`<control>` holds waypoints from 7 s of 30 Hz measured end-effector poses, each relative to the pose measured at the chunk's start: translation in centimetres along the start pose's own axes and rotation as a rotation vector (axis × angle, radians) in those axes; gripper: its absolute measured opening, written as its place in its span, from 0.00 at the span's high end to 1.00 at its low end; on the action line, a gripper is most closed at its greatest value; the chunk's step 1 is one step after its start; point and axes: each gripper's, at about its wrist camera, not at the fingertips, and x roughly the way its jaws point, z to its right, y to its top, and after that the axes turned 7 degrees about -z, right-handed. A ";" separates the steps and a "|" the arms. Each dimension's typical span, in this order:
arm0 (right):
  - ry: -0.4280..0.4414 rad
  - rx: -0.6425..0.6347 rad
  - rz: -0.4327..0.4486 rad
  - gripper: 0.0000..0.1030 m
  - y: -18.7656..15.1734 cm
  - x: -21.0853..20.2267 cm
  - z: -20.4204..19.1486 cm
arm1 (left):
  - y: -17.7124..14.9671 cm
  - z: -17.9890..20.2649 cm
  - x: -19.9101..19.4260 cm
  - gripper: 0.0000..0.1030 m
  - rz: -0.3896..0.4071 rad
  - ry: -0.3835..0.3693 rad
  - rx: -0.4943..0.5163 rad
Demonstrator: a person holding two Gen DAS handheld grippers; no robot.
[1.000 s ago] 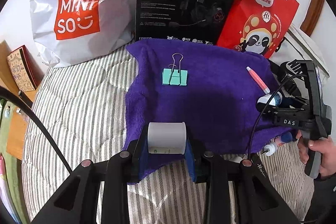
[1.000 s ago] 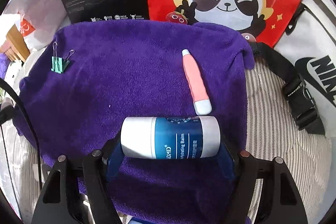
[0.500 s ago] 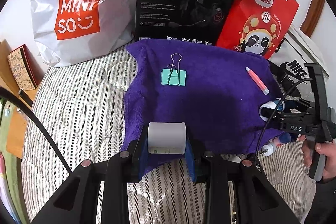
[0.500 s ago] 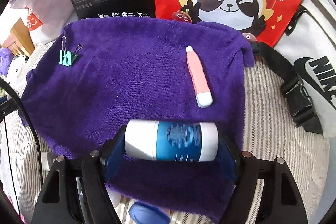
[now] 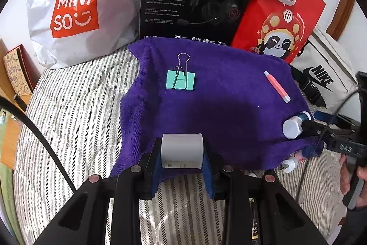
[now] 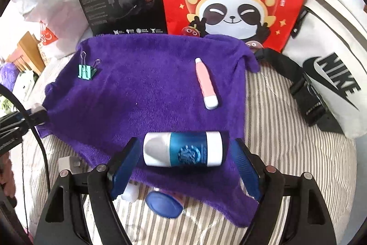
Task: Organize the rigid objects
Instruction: 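Lower the balm bottle onto the purple towel and open the right tool, then lower the white cylinder onto the towel beside the clip and open the left tool, then grasp the white cube charger on the bedspread with the left tool, then grasp the small blue-lidded jar with the right tool while the left tool holds the charger, then carry the blue-lidded jar toward the towel with the right tool while the left tool lifts the charger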
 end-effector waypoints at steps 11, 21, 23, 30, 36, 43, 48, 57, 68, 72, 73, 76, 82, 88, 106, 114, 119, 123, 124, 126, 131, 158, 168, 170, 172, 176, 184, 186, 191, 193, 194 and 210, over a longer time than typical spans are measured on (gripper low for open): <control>0.045 0.049 0.040 0.22 -3.2 -3.2 0.6 | 2.2 0.2 1.6 0.71 0.031 -0.006 0.013; 0.073 0.071 0.024 0.22 -6.0 -4.1 0.8 | 4.1 0.9 5.2 0.71 0.044 0.053 0.022; 0.080 0.079 0.020 0.22 -6.3 -4.0 1.0 | 4.2 1.2 5.7 0.71 0.040 0.076 0.030; 0.096 0.106 -0.001 0.22 -6.9 -3.3 2.0 | 5.0 2.1 6.8 0.71 0.031 0.142 0.077; 0.096 0.100 -0.027 0.22 -7.3 -2.5 2.1 | 4.9 2.4 6.9 0.71 0.037 0.168 0.090; 0.105 0.096 -0.025 0.22 -7.4 -2.8 1.8 | 4.6 2.4 6.6 0.62 0.026 0.176 0.071; 0.104 0.087 -0.015 0.22 -7.6 -3.6 1.5 | 3.5 2.5 5.9 0.57 0.011 0.177 0.065; 0.104 0.082 0.003 0.22 -8.5 -5.1 1.0 | 1.5 2.7 3.5 0.57 -0.006 0.142 0.030; 0.107 0.075 0.037 0.22 -10.4 -7.3 -0.2 | -3.5 4.6 -3.2 0.57 0.046 0.036 0.076; 0.116 0.079 0.037 0.22 -11.1 -7.5 -0.4 | -5.9 6.5 -3.6 0.57 0.063 0.036 0.176; 0.114 0.077 0.034 0.22 -11.3 -7.5 -0.5 | -6.2 6.9 -3.3 0.57 0.059 0.039 0.195; 0.109 0.067 0.033 0.22 -11.9 -7.8 -0.7 | -6.9 7.5 -2.4 0.57 0.031 0.008 0.229; 0.103 0.079 0.031 0.22 -12.7 -7.9 -0.2 | -7.0 8.4 -0.4 0.57 -0.003 -0.036 0.279; 0.090 0.097 0.010 0.22 -13.0 -7.2 0.6 | -6.8 8.5 1.5 0.57 -0.028 -0.061 0.330; 0.109 0.091 -0.045 0.22 -12.7 -4.6 0.5 | -9.5 7.9 1.2 0.68 -0.063 -0.031 0.353; 0.096 0.078 -0.068 0.22 -12.8 -4.1 0.3 | -7.8 7.4 1.7 0.67 -0.049 -0.031 0.341; 0.094 0.073 -0.077 0.22 -12.8 -3.9 0.1 | -7.0 8.6 2.6 0.67 -0.063 -0.011 0.395; 0.093 0.067 -0.082 0.22 -12.8 -3.8 0.0 | -6.4 8.4 2.7 0.76 -0.060 0.003 0.318; 0.092 0.066 -0.083 0.22 -12.9 -3.8 0.0 | -6.4 8.2 2.7 0.76 -0.056 0.003 0.288; 0.092 0.064 -0.086 0.22 -12.9 -3.7 0.0 | -6.3 8.1 2.7 0.76 -0.056 -0.007 0.265; 0.098 0.069 -0.075 0.22 -12.7 -3.9 0.1 | -6.8 8.6 2.8 0.75 -0.037 0.035 0.262; 0.075 0.183 0.042 0.32 -7.2 -0.7 -0.6 | -10.2 3.1 0.2 0.75 0.020 0.115 0.118; -0.021 0.182 0.022 0.55 -6.1 1.2 -1.8 | -10.5 3.2 0.0 0.75 0.037 0.119 0.127; -0.028 0.176 0.024 0.64 -6.0 1.5 -2.2 | -10.5 3.1 0.0 0.75 0.037 0.118 0.126; -0.050 0.155 0.018 0.64 -6.0 1.9 -2.6 | -10.5 3.2 0.0 0.75 0.038 0.117 0.127; -0.031 0.137 0.011 0.64 -6.6 1.3 -1.9 | -10.6 3.1 -0.1 0.75 0.044 0.111 0.125; 0.005 0.031 -0.040 0.64 -9.2 0.3 -0.1 | -10.7 3.1 -0.3 0.75 0.053 0.114 0.122; 0.003 0.036 -0.033 0.64 -9.4 0.4 0.1 | -10.7 3.1 -0.3 0.75 0.052 0.117 0.122; -0.029 0.051 -0.010 0.64 -9.4 0.5 -0.2 | -10.7 3.1 -0.2 0.75 0.049 0.119 0.121; -0.050 0.045 -0.002 0.62 -9.3 0.6 -0.5 | -10.7 3.2 -0.2 0.75 0.048 0.121 0.121; -0.056 0.042 0.002 0.62 -9.3 0.6 -0.6 | -10.7 3.2 -0.2 0.75 0.048 0.122 0.121; -0.058 0.111 0.013 0.64 -10.3 -0.3 0.5 | -10.5 3.2 -0.1 0.76 0.030 0.125 0.107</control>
